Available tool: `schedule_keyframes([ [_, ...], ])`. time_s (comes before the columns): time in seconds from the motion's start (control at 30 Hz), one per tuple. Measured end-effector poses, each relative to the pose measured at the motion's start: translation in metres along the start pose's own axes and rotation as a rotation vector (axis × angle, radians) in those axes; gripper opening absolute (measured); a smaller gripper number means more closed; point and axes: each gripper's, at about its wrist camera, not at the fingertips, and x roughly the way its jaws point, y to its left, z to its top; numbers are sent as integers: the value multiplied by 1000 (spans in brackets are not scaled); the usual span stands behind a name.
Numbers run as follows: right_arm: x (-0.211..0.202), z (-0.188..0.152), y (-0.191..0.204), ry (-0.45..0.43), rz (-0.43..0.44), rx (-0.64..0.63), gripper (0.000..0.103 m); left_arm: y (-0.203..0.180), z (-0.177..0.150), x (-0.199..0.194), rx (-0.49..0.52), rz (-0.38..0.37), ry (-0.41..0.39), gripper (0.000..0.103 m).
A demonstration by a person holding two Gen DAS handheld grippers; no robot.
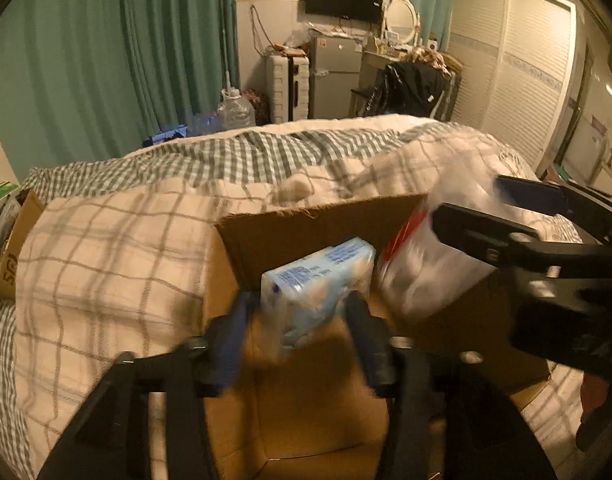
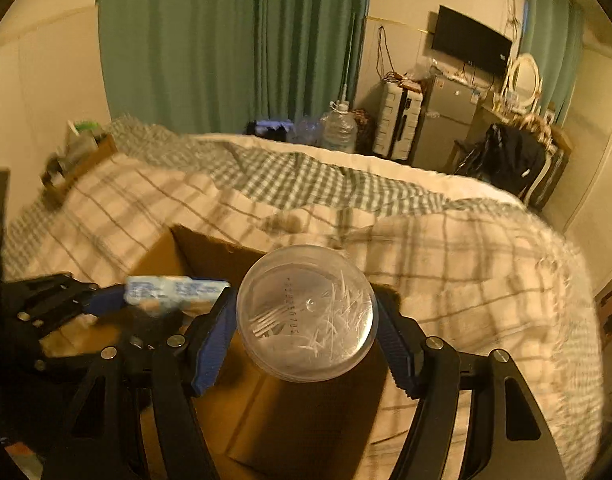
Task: Organize objects
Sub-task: 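Carry the tube and cup over the box and open both tools, then grasp the white plush toy with the right tool while the left tool grasps the lace cloth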
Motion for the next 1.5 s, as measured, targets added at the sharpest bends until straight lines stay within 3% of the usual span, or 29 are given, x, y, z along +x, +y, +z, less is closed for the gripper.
schedule_keyframes([
  [0.03,-5,1,-3,-7,-14,17,83,2,1,-4,-9,-4,-5,70],
  [0.3,-95,5,3,-102,-80,-54,92,14,0,-67,-27,10,-36,96],
  [0.47,-165,-11,18,-149,-142,-134,103,16,-13,-115,18,30,-53,100],
  [0.6,-206,-34,27,-127,-135,-178,103,19,-35,-150,39,56,-50,103],
  [0.77,-243,-71,42,-99,-153,-218,103,14,-71,-181,44,29,-21,103],
  [0.9,-250,-112,60,-61,-133,-246,103,6,-111,-199,12,7,-6,103],
  [1.0,-246,-150,72,-53,-155,-239,103,1,-142,-205,-71,44,5,103],
  [1.2,-217,-201,79,39,-81,-132,103,-7,-195,-197,-206,48,7,103],
  [1.27,-206,-213,81,91,-54,-117,103,-10,-200,-187,-174,64,28,103],
  [1.37,-195,-226,88,134,-55,-142,103,-15,-203,-181,-121,149,27,103],
  [1.5,-185,-231,96,160,-21,-153,102,-11,-209,-178,-140,127,34,103],
])
